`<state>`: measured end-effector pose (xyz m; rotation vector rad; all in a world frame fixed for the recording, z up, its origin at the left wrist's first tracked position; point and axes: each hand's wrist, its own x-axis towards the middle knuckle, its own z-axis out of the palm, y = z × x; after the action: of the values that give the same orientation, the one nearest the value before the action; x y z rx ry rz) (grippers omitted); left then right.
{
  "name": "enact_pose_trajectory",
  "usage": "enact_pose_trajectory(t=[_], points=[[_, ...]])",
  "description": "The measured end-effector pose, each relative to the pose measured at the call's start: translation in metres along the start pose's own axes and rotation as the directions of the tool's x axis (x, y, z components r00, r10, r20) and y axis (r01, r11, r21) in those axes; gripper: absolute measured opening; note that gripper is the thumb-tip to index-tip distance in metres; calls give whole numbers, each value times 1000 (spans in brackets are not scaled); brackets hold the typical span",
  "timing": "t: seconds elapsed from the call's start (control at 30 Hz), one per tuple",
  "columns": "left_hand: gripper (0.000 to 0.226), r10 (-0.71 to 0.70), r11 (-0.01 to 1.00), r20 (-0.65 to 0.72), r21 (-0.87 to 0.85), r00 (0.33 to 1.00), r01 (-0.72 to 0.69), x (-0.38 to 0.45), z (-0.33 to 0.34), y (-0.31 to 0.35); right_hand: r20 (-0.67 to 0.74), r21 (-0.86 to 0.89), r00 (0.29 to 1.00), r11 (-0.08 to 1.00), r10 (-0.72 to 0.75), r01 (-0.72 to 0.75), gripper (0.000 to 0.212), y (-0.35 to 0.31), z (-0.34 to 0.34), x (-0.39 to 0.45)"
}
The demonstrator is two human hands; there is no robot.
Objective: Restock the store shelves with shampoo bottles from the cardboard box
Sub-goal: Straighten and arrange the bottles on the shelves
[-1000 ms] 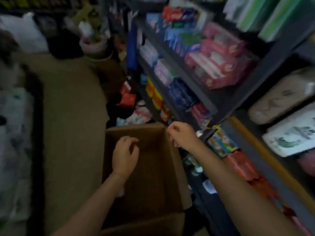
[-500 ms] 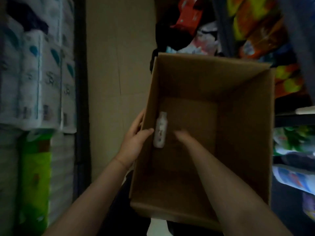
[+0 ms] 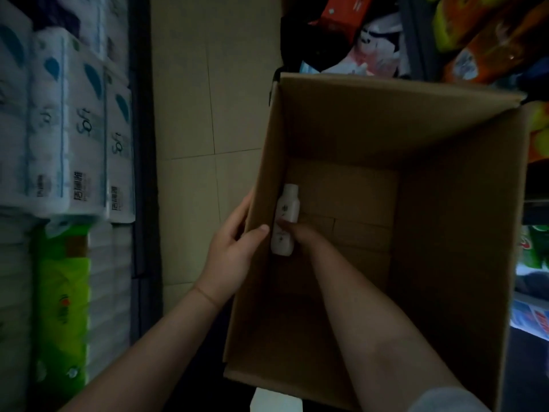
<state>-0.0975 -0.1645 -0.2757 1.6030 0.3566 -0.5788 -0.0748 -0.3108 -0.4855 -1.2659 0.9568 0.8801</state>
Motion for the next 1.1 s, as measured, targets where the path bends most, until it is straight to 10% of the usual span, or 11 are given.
enact_pose_trajectory(t=[0.4, 0.67, 0.83, 1.1], points=[[39, 153, 978, -203, 169, 967, -119, -41, 30, 94, 131, 201, 912, 911, -390, 360, 41, -117, -72, -243], [25, 317, 943, 223, -180, 922, -281, -147, 120, 282, -24, 336, 728, 680, -685, 652, 75, -165, -99, -500], [26, 511, 857, 475, -343, 717, -384, -242, 181, 356, -221, 34, 494, 500, -841, 865, 21, -133, -142, -647], [40, 641, 664, 739, -398, 207, -633, -389, 269, 403, -549, -525, -50, 298, -834, 797, 45, -25, -206, -830]])
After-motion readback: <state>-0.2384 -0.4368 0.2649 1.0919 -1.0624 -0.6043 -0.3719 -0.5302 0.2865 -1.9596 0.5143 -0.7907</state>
